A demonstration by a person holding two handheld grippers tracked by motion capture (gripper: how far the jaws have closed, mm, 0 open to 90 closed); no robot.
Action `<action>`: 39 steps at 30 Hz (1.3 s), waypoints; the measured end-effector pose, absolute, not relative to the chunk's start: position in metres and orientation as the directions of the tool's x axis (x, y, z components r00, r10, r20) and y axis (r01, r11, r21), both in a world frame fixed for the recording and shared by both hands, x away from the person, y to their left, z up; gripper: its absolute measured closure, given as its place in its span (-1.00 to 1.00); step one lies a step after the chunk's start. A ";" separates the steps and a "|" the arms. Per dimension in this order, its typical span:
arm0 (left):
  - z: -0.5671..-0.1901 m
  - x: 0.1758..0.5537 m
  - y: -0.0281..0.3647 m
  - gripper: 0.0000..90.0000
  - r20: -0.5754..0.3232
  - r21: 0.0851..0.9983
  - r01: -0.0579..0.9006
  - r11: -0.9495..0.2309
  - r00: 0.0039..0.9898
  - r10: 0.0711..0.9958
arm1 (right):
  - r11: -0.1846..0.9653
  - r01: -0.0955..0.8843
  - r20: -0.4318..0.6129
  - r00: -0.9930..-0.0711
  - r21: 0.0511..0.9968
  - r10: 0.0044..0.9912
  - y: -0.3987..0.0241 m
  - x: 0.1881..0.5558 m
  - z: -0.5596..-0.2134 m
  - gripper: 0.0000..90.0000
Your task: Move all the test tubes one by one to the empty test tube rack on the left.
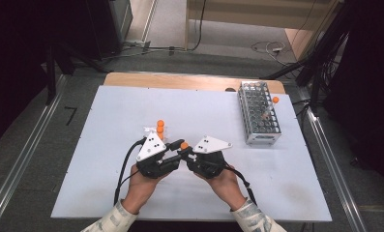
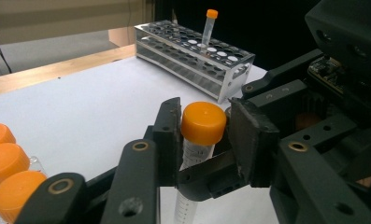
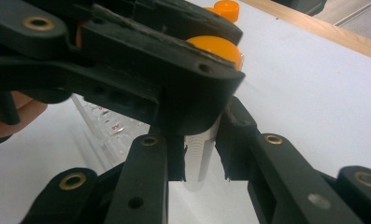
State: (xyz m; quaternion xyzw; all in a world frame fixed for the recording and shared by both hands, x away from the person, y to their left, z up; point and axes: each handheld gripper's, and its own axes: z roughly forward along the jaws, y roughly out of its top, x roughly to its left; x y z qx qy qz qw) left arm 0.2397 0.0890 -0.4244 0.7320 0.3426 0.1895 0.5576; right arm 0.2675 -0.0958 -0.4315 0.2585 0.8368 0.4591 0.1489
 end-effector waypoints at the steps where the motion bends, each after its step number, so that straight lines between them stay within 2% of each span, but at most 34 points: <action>1: -0.425 0.240 0.089 0.48 -0.105 0.947 0.289 -0.141 0.693 0.713 | 0.445 0.297 -0.011 -0.822 0.845 0.569 -0.096 0.267 -0.432 0.59; 15: -0.425 0.240 0.091 0.54 -0.108 0.947 0.291 -0.138 0.690 0.715 | 0.443 0.300 -0.005 -0.823 0.845 0.568 -0.096 0.267 -0.432 0.57; 16: -0.425 0.240 0.091 0.55 -0.110 0.947 0.292 -0.137 0.692 0.714 | 0.442 0.300 -0.004 -0.824 0.845 0.566 -0.096 0.267 -0.432 0.54; 22: -0.424 0.240 0.091 0.55 -0.112 0.947 0.292 -0.132 0.690 0.715 | 0.462 0.297 -0.008 -0.834 0.835 0.552 -0.096 0.268 -0.432 -0.03; 27: -0.422 0.239 0.093 0.55 -0.120 0.949 0.292 -0.121 0.687 0.717 | 0.462 0.317 0.003 -0.827 0.828 0.562 -0.097 0.270 -0.432 -0.29; 35: -0.416 0.238 0.101 0.55 -0.137 0.953 0.288 -0.090 0.680 0.720 | 0.463 0.335 0.006 -0.816 0.821 0.578 -0.101 0.272 -0.434 -0.45; 39: -0.415 0.239 0.105 0.55 -0.148 0.955 0.289 -0.074 0.674 0.723 | 0.457 0.346 0.014 -0.809 0.819 0.587 -0.104 0.273 -0.433 -0.46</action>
